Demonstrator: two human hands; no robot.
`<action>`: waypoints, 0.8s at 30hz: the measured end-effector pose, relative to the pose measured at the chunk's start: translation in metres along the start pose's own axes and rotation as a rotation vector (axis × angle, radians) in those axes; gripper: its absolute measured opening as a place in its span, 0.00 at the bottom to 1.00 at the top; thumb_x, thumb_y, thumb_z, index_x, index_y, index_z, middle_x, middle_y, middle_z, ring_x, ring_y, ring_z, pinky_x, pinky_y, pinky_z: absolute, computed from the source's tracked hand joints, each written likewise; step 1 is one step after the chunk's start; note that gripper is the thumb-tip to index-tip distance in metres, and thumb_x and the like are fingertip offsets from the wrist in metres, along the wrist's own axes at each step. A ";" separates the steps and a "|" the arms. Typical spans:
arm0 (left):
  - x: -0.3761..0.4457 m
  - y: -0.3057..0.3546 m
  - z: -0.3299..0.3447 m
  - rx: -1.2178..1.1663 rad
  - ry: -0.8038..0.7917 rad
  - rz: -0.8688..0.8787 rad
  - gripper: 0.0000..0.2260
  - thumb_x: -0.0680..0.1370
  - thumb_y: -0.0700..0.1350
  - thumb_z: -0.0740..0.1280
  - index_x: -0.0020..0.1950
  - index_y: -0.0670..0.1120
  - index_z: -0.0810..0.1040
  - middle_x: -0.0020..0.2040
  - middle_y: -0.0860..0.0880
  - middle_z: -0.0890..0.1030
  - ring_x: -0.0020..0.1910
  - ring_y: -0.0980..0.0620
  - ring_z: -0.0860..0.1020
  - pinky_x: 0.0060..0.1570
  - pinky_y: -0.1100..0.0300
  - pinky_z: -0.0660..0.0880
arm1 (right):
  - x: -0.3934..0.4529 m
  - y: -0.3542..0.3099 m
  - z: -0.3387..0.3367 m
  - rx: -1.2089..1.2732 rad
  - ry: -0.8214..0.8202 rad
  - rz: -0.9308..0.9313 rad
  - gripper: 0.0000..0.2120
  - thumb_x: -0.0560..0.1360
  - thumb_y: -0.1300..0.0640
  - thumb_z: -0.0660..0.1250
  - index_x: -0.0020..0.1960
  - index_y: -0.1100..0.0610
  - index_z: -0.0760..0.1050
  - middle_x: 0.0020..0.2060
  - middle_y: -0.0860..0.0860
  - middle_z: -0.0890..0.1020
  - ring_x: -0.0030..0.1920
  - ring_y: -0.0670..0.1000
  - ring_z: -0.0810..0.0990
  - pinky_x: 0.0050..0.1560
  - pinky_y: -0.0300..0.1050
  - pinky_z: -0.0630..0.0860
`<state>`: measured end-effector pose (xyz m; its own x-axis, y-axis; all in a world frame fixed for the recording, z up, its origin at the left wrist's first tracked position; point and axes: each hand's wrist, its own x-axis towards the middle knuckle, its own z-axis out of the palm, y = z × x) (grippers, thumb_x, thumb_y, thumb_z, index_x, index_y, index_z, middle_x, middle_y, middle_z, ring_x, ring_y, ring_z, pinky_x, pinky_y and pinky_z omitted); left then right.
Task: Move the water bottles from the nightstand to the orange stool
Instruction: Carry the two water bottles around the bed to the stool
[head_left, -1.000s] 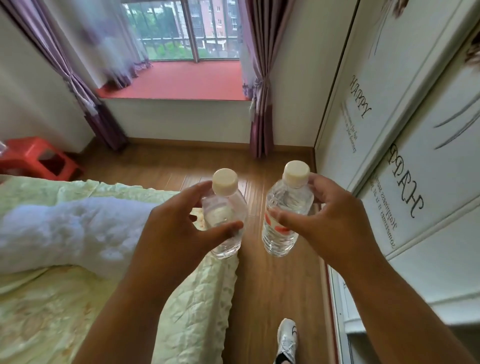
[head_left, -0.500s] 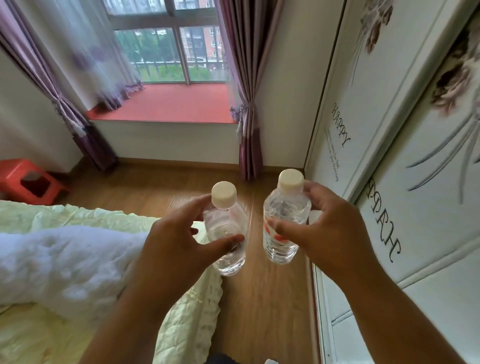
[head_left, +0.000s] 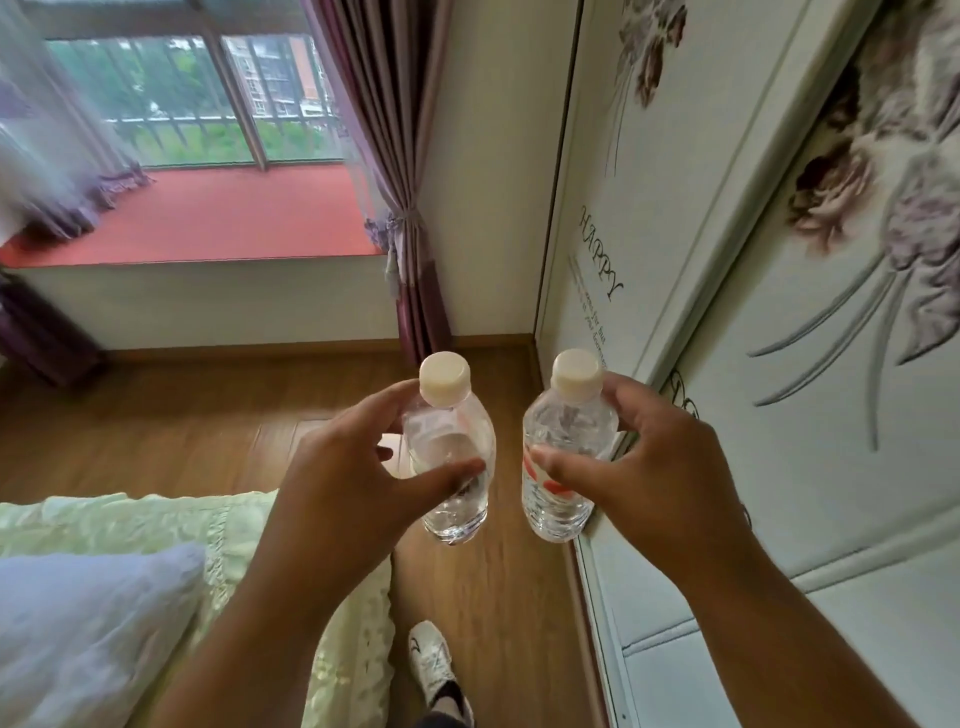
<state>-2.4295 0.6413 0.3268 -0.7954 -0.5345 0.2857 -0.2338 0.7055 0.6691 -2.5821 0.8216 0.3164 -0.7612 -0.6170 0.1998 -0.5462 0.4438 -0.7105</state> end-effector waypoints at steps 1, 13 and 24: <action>0.013 -0.006 0.001 -0.016 -0.003 0.004 0.32 0.62 0.63 0.75 0.63 0.68 0.67 0.51 0.77 0.70 0.45 0.73 0.74 0.41 0.75 0.67 | 0.010 0.001 0.003 -0.007 0.006 0.005 0.36 0.65 0.36 0.76 0.69 0.46 0.74 0.58 0.42 0.82 0.51 0.43 0.81 0.42 0.24 0.75; 0.162 -0.091 -0.016 -0.124 -0.055 0.035 0.32 0.62 0.63 0.75 0.64 0.66 0.68 0.53 0.71 0.74 0.48 0.71 0.76 0.45 0.74 0.69 | 0.152 -0.029 0.060 -0.058 0.045 0.034 0.33 0.64 0.36 0.77 0.66 0.44 0.75 0.54 0.39 0.82 0.52 0.36 0.79 0.44 0.22 0.73; 0.222 -0.153 -0.042 -0.055 0.012 -0.050 0.32 0.62 0.66 0.72 0.64 0.66 0.68 0.54 0.68 0.76 0.47 0.69 0.76 0.43 0.73 0.70 | 0.240 -0.049 0.120 -0.029 -0.063 -0.019 0.35 0.62 0.33 0.73 0.66 0.43 0.74 0.54 0.35 0.80 0.50 0.31 0.77 0.45 0.23 0.72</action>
<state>-2.5465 0.3956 0.3169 -0.7766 -0.5742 0.2593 -0.2417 0.6516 0.7190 -2.6966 0.5742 0.3184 -0.7277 -0.6645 0.1698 -0.5709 0.4496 -0.6870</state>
